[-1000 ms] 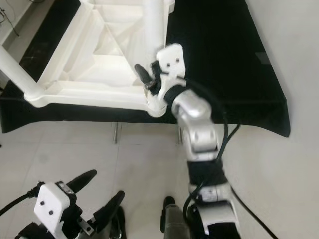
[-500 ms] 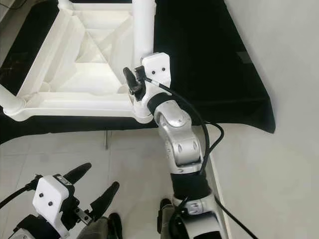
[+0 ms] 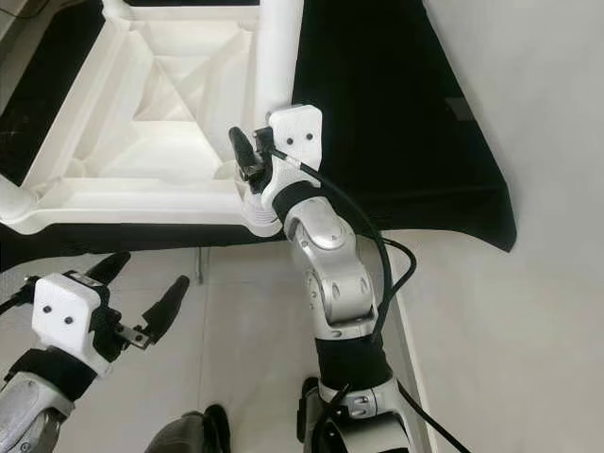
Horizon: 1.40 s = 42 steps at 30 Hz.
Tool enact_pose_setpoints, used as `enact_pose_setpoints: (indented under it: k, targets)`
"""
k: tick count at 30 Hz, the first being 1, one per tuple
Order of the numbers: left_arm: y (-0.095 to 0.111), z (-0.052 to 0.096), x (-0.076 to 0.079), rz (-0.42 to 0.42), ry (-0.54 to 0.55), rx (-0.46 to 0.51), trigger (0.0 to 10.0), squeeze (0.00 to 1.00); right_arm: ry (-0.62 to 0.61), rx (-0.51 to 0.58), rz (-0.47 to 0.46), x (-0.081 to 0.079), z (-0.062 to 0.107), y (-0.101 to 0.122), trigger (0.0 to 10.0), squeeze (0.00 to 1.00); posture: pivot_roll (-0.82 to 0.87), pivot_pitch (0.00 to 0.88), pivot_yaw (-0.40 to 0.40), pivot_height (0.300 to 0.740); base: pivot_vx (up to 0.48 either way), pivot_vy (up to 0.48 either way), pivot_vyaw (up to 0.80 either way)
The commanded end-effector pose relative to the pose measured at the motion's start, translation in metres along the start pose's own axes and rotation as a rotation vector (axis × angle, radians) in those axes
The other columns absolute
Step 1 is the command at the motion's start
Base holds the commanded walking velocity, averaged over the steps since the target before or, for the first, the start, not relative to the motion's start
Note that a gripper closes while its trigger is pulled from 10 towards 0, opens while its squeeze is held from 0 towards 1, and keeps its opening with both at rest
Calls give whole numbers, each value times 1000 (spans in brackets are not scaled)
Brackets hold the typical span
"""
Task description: Building children table
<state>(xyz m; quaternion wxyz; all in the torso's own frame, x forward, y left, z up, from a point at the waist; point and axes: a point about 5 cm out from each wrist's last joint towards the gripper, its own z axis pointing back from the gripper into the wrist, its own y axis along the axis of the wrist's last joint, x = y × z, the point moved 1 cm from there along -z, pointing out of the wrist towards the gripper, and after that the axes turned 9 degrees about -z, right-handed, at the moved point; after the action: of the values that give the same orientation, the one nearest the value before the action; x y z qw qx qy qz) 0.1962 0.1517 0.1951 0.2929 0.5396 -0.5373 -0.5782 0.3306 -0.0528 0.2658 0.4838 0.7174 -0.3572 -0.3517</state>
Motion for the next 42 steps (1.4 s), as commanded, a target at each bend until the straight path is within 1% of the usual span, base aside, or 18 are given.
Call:
enact_pose_setpoints:
  k: [1, 5, 8, 9, 11, 14, 22, 24, 25, 26, 27, 28, 29, 32, 34, 35, 36, 42]
  targets:
    - [-5, 0, 3, 1, -1, -32, 10000, 0, 31, -42, -95, -6, -1, -20, 10000, 0, 60, 256, 11, 740, 0, 0, 0]
    - [-6, -5, 6, 15, 11, -31, 10000, 0, 49, 69, -118, -7, -8, 1, 10000, 0, 59, 235, 6, 740, 0, 0, 0]
    - [-6, -5, 6, 15, 11, -31, 10000, 0, 49, 69, -118, -7, -8, 1, 10000, 0, 59, 235, 6, 740, 0, 0, 0]
    - [-6, -7, 7, 20, 12, -32, 10000, 0, 63, 103, -120, -6, -11, 11, 10000, 0, 59, 225, 4, 740, 0, 0, 0]
    - [-7, -10, 8, 23, 12, -33, 10000, 0, 94, 137, -124, -7, -13, 20, 10000, 0, 56, 211, 0, 740, 0, 0, 0]
    - [-11, -15, 7, 41, 32, -43, 10000, 0, 227, 208, -142, -12, -10, 42, 10000, 0, 50, 184, -4, 740, 0, 0, 0]
    - [-21, -16, 5, 54, 64, -79, 10000, 0, 368, 234, -216, -15, 0, 52, 10000, 0, 43, 145, -11, 740, 0, 0, 0]
    - [-23, -15, 5, 70, 77, -97, 10000, 0, 420, 188, -202, -18, 4, 45, 10000, 0, 44, 136, -12, 740, 0, 0, 0]
    - [-27, -13, 4, 93, 92, -118, 10000, 0, 485, 117, -153, -22, 10, 33, 10000, 0, 45, 124, -16, 740, 0, 0, 0]
    - [-27, -13, 4, 93, 92, -118, 10000, 0, 485, 117, -153, -22, 10, 33, 10000, 0, 45, 124, -16, 740, 0, 0, 0]
    - [-30, -10, 5, 104, 101, -140, 10000, 0, 551, 13, -105, -26, 19, 15, 10000, 0, 47, 116, -22, 740, 0, 0, 0]
    - [-30, -10, 5, 104, 101, -140, 10000, 0, 551, 13, -105, -26, 19, 15, 10000, 0, 47, 116, -22, 740, 0, 0, 0]
    - [-33, -7, 6, 108, 106, -156, 10000, 0, 597, -59, -62, -28, 27, 2, 10000, 0, 47, 114, -23, 740, 0, 0, 0]
    - [-37, -4, 7, 118, 103, -183, 10000, 0, 577, -141, -34, -25, 31, -16, 10000, 0, 48, 107, -24, 740, 0, 0, 0]
    - [-45, 6, 8, 146, 108, -217, 10000, 0, 463, -262, -35, -10, 38, -50, 10000, 0, 52, 83, -35, 740, 0, 0, 0]
    - [-45, 6, 8, 146, 108, -217, 10000, 0, 463, -262, -35, -10, 38, -50, 10000, 0, 52, 83, -35, 740, 0, 0, 0]
    - [-48, 12, 9, 163, 115, -229, 10000, 0, 422, -313, -46, -4, 48, -65, 10000, 0, 59, 75, -38, 740, 244, 0, 0]
    - [-56, 24, 13, 209, 140, -259, 10000, 0, 393, -399, -36, 7, 73, -86, 10000, 0, 60, 58, -37, 740, 319, 0, 0]
